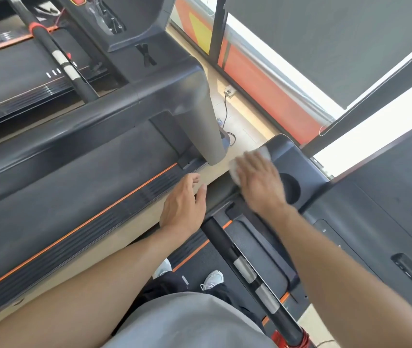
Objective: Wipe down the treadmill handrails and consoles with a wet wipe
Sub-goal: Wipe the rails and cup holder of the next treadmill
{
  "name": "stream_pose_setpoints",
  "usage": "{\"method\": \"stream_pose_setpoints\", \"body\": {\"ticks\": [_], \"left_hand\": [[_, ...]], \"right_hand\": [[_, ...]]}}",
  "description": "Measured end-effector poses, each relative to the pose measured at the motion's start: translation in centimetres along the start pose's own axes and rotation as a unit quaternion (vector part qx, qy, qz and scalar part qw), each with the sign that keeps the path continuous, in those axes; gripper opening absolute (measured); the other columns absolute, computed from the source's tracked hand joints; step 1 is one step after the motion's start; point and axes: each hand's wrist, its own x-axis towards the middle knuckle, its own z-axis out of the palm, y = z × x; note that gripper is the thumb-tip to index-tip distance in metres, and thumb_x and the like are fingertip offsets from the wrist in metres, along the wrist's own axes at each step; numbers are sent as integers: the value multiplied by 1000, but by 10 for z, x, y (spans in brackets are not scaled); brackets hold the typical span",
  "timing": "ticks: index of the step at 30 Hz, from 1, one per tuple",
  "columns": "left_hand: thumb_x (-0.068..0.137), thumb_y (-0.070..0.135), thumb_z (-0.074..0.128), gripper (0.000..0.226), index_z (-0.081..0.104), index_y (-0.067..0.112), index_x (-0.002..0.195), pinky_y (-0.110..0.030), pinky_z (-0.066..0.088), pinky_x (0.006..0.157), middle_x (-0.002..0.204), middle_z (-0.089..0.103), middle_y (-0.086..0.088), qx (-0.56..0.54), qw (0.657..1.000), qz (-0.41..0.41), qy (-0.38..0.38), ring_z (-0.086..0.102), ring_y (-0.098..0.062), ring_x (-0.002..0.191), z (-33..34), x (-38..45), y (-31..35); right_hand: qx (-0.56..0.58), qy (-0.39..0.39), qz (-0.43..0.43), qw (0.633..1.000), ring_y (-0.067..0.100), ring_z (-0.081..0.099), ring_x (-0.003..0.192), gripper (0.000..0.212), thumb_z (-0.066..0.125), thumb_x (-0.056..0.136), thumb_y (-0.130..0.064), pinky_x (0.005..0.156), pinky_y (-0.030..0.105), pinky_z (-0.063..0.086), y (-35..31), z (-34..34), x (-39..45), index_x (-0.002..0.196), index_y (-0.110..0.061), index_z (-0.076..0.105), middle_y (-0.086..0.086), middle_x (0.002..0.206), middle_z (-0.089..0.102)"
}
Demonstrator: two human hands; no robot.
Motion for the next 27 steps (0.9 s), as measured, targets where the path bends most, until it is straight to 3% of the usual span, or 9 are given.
{"method": "stream_pose_setpoints", "body": {"ticks": [3,5,7,9,11,15,19,23,27], "left_hand": [[105,52,33,44,46,26,139,-37,40,102,139,55,10,75,997,-5,-33,51,-16,127,3,3,3],[102,61,24,55,46,27,141,-40,38,103,141,55,7,114,991,-28,-70,49,-20,128,6,9,4],[100,66,16,64,47,28,141,-44,38,103,142,55,3,129,983,-67,-116,47,-23,130,7,14,4],[98,68,13,68,47,29,142,-46,37,103,144,53,0,127,976,-101,-144,47,-26,131,6,18,5],[98,67,12,69,45,29,144,-47,37,104,146,52,-1,133,973,-112,-154,47,-27,131,7,23,7],[102,59,10,63,45,26,144,-48,38,107,143,52,-6,186,967,-69,-158,47,-28,130,13,29,13],[106,50,11,57,42,24,147,-48,34,111,150,48,-3,201,969,-15,-142,44,-27,136,24,39,27],[107,47,14,54,43,24,147,-46,33,112,150,49,-1,185,973,12,-139,43,-26,137,36,53,38],[108,45,22,49,49,21,142,-43,36,109,143,57,0,161,982,37,-97,46,-25,134,38,54,42]], "right_hand": [[-18,-41,58,997,27,43,124,34,21,110,-35,113,51,34,37,-15,27,117,-25,52,-4,116,48],[-6,-52,-8,999,31,50,117,35,23,109,-33,113,49,34,17,-11,24,105,-25,57,-4,106,54],[13,-88,-95,992,29,51,131,38,30,109,-33,123,45,24,-14,0,5,119,-25,65,-2,122,64],[13,-121,-131,984,21,38,146,44,29,111,-39,126,40,13,-22,-1,-7,144,-25,55,-6,148,54],[9,-121,-84,989,24,35,148,47,24,111,-43,126,43,14,6,-8,11,145,-27,53,-3,153,50],[-4,-121,81,989,30,45,124,60,7,106,-52,111,42,31,87,-23,65,108,-23,59,2,121,59],[0,-107,148,983,34,37,134,44,15,99,-39,112,47,31,77,-16,70,107,-22,55,6,128,51],[29,-70,44,996,34,22,151,49,20,111,-36,126,44,12,14,-6,7,144,-16,50,9,157,41],[52,-73,-4,996,31,11,157,53,22,111,-39,127,46,16,10,2,-14,158,-17,34,6,166,27]]}}
